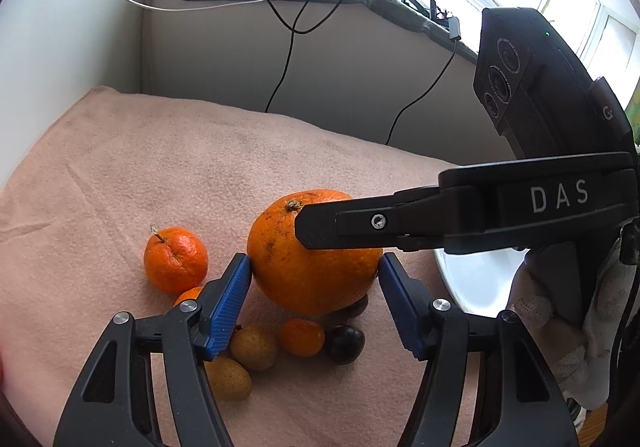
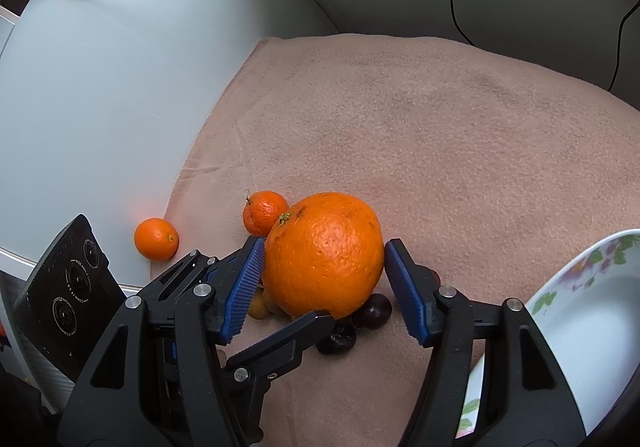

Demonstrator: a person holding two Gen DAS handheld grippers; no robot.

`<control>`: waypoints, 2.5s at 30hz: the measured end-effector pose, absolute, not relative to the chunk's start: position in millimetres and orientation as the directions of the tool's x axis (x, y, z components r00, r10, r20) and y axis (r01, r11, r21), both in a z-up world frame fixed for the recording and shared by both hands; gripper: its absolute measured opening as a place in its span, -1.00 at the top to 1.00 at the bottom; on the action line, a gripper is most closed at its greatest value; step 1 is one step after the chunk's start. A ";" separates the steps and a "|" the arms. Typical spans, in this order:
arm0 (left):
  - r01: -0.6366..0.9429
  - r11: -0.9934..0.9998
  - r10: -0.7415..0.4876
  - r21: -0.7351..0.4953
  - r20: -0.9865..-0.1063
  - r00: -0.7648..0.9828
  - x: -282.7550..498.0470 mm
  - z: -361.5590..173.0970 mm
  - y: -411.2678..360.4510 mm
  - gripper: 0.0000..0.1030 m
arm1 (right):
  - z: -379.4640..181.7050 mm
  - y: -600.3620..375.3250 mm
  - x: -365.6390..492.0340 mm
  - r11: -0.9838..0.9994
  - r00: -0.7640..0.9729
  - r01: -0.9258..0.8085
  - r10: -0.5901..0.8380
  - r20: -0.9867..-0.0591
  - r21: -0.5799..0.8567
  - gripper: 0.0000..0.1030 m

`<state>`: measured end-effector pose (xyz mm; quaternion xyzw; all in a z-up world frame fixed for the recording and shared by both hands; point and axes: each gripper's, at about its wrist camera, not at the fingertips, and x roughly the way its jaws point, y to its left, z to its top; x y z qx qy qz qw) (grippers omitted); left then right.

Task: Organize fruits
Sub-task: 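Lift the large orange with the right tool and carry it over the plate, then lower the large orange onto the plate and open the right tool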

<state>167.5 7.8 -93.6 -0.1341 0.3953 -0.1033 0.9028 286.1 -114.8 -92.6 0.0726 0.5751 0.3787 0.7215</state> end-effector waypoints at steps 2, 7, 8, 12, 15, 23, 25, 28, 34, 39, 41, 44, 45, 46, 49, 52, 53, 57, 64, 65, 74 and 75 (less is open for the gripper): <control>0.085 0.944 -0.290 -0.319 -0.678 0.675 164.8 -89.6 6.1 -0.27 | -87.9 -120.3 284.8 0.701 0.060 -0.460 0.637 -0.768 0.546 -0.27; 0.103 0.946 -0.290 -0.308 -0.662 0.691 155.4 -76.6 -1.7 -0.27 | -76.1 -138.6 276.1 0.700 0.082 -0.465 0.644 -0.760 0.542 -0.26; 0.106 0.947 -0.289 -0.304 -0.658 0.695 154.2 -74.0 -3.7 -0.27 | -74.4 -142.6 274.2 0.699 0.084 -0.464 0.647 -0.758 0.545 -0.26; 0.124 0.950 -0.287 -0.286 -0.644 0.709 153.4 -64.9 -17.3 -0.27 | -66.9 -155.2 268.3 0.702 0.107 -0.450 0.656 -0.747 0.552 -0.26; 0.138 0.953 -0.284 -0.268 -0.643 0.712 155.4 -64.5 -27.0 -0.27 | -65.9 -168.9 268.1 0.709 0.127 -0.417 0.665 -0.736 0.569 -0.22; 0.187 0.946 -0.318 -0.265 -0.638 0.701 160.5 -59.7 -53.4 -0.27 | -56.1 -197.2 262.3 0.734 0.174 -0.386 0.653 -0.737 0.559 -0.17; 0.205 0.942 -0.332 -0.267 -0.636 0.696 161.8 -57.9 -62.9 -0.27 | -54.2 -208.5 259.5 0.743 0.190 -0.372 0.648 -0.738 0.556 -0.17; 0.236 0.934 -0.356 -0.268 -0.636 0.685 162.8 -57.9 -79.6 -0.27 | -53.8 -227.7 256.2 0.758 0.212 -0.344 0.638 -0.741 0.554 -0.17; 0.292 0.917 -0.399 -0.272 -0.644 0.653 166.1 -62.1 -114.8 -0.26 | -60.1 -263.8 248.8 0.788 0.242 -0.288 0.609 -0.755 0.544 -0.17; 0.324 0.905 -0.423 -0.275 -0.654 0.627 165.1 -66.4 -137.0 -0.26 | -67.7 -288.0 243.7 0.805 0.256 -0.252 0.591 -0.765 0.537 -0.17; 0.338 0.901 -0.431 -0.274 -0.659 0.616 165.3 -67.9 -144.2 -0.25 | -72.1 -293.9 243.7 0.812 0.261 -0.235 0.582 -0.770 0.534 -0.17; 0.357 0.894 -0.442 -0.272 -0.665 0.602 167.0 -70.3 -152.8 -0.13 | -76.2 -301.4 244.3 0.825 0.274 -0.217 0.565 -0.778 0.522 -0.17; 0.370 0.887 -0.454 -0.276 -0.663 0.594 167.0 -70.6 -156.6 -0.01 | -76.9 -305.3 244.1 0.819 0.276 -0.215 0.573 -0.771 0.532 -0.17; 0.377 0.885 -0.457 -0.274 -0.666 0.590 166.3 -70.1 -158.7 0.11 | -76.5 -307.4 244.2 0.808 0.275 -0.216 0.588 -0.760 0.548 -0.16; 0.389 0.878 -0.469 -0.278 -0.658 0.589 165.3 -65.5 -160.6 0.11 | -66.1 -314.8 241.2 0.827 0.333 -0.223 0.562 -0.757 0.516 -0.16; 0.383 0.876 -0.476 -0.293 -0.658 0.584 161.2 -64.1 -153.2 0.11 | -55.2 -321.8 236.6 0.847 0.381 -0.232 0.532 -0.756 0.479 -0.16; 0.380 0.876 -0.475 -0.296 -0.659 0.583 159.8 -64.3 -151.1 0.11 | -53.0 -324.8 234.7 0.851 0.393 -0.235 0.525 -0.755 0.469 -0.16; 0.365 0.884 -0.463 -0.292 -0.655 0.598 150.9 -62.4 -139.9 0.01 | -46.7 -330.1 226.0 0.877 0.444 -0.239 0.481 -0.756 0.417 -0.17; 0.349 0.896 -0.441 -0.275 -0.652 0.617 142.7 -60.3 -127.7 -0.36 | -39.1 -329.1 205.0 0.907 0.531 -0.247 0.420 -0.736 0.340 -0.44; 0.346 0.896 -0.441 -0.279 -0.653 0.615 142.3 -60.6 -125.3 -0.36 | -38.3 -328.7 202.0 0.909 0.540 -0.249 0.417 -0.731 0.334 -0.44; 0.309 0.920 -0.389 -0.240 -0.647 0.656 121.0 -58.2 -100.1 -0.37 | -28.5 -317.5 171.0 0.891 0.625 -0.294 0.454 -0.635 0.347 -0.44; 0.305 0.924 -0.379 -0.230 -0.645 0.663 118.0 -57.3 -97.3 -0.37 | -26.8 -312.9 167.9 0.892 0.629 -0.306 0.452 -0.632 0.332 -0.44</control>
